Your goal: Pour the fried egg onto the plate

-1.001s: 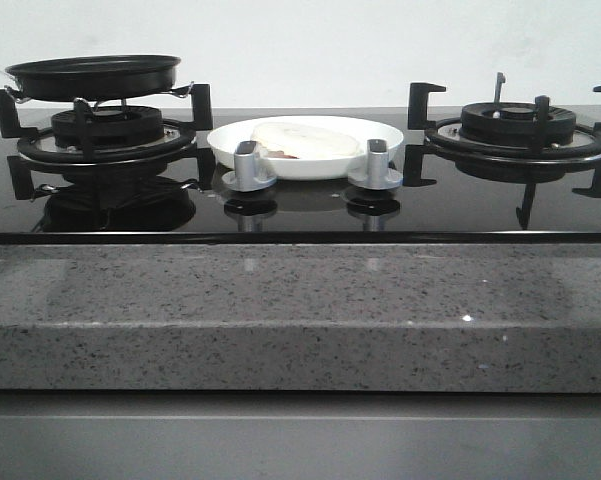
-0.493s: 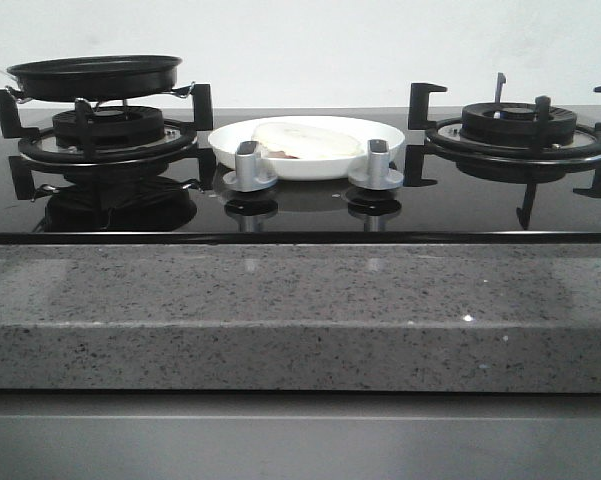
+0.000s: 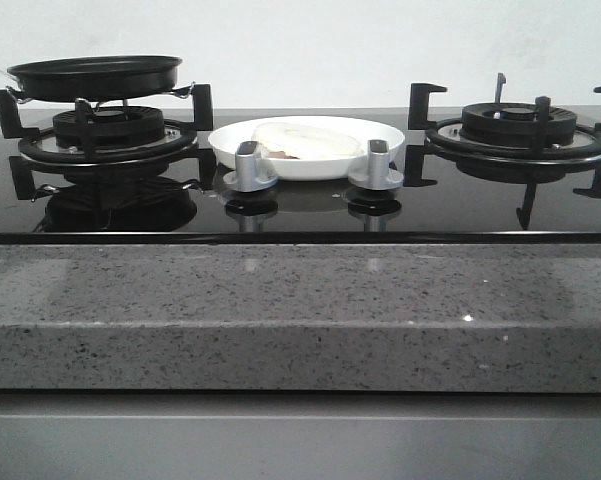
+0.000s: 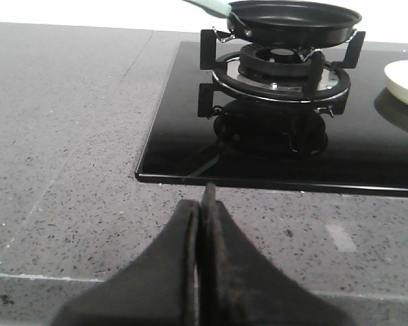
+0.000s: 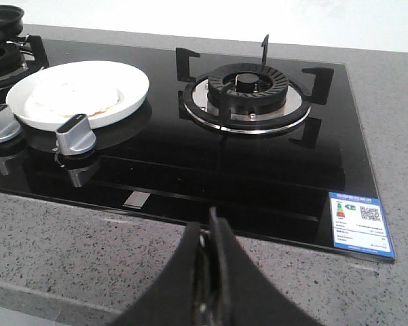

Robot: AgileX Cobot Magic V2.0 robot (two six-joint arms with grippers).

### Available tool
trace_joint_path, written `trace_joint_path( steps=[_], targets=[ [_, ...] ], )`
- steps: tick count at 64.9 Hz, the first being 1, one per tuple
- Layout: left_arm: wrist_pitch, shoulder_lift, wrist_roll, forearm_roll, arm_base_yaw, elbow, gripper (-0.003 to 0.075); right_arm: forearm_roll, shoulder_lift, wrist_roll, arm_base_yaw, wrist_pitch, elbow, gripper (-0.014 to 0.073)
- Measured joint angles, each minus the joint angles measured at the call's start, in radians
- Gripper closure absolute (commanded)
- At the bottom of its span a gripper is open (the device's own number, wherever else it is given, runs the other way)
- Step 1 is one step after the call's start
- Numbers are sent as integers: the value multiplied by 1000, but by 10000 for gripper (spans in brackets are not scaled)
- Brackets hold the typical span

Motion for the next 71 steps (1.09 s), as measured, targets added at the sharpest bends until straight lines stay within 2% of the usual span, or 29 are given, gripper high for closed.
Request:
trace_joint_path(
  steps=[14,71],
  targets=[
    [-108,0,0,-13,0,46,739,0,0,0,0,0,0,654],
    [-116,0,0,-18,0,46,739,0,0,0,0,0,0,654]
  ],
)
